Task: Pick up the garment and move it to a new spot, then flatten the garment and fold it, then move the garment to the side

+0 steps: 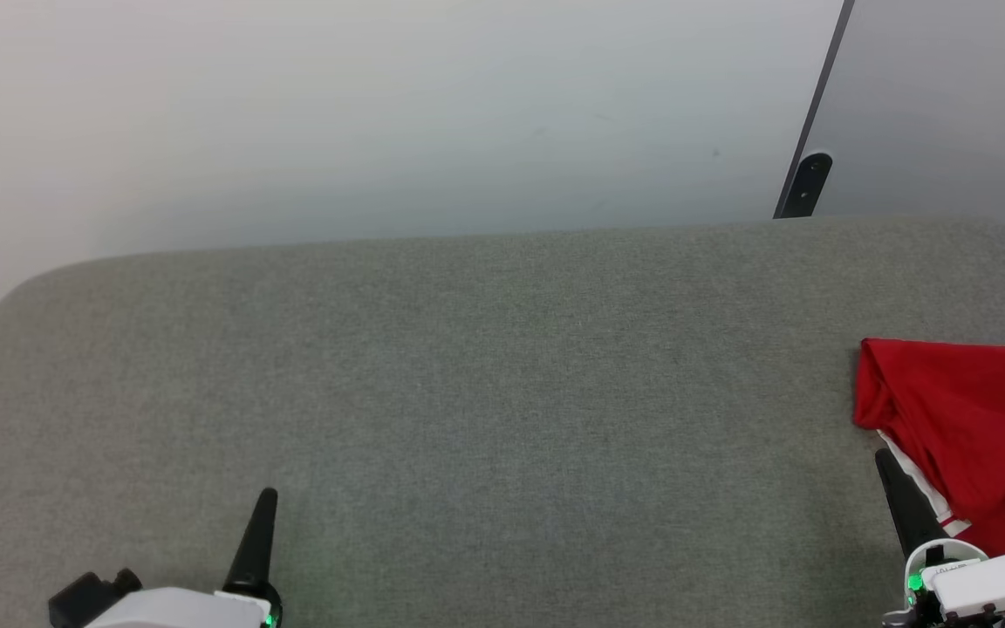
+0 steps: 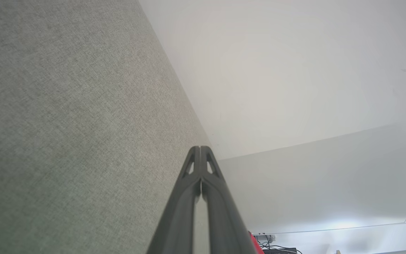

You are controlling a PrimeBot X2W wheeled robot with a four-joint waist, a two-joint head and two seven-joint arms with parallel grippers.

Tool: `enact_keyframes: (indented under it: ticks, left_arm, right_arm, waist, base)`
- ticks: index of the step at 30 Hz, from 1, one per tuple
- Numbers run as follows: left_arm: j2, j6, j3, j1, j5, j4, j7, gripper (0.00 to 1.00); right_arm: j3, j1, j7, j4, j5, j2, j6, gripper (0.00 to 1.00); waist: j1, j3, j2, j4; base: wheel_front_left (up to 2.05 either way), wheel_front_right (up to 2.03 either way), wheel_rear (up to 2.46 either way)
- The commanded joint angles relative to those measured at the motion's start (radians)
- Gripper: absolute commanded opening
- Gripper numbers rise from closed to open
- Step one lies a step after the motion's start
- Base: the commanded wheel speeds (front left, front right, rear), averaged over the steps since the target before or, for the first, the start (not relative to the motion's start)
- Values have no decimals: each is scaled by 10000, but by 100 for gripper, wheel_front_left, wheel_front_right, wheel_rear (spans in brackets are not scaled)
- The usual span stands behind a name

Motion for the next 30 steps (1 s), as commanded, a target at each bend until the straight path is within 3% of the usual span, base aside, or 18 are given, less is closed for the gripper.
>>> enact_keyframes:
  ticks: [1,30]
  left_arm:
    - [12,-114,62,-220,-198,-13,54,0]
    - [-229,-533,453,-957,-2442,561,600,0]
  right_arm:
    - [-46,-209,-25,-12,192,18,-6,0]
    - [-208,-651,-156,555,2245,218,-9,0]
  waist:
    - [0,4,-1,6]
    - [0,94,-1,153]
  base:
    - [0,0,0]
    - [0,0,0]
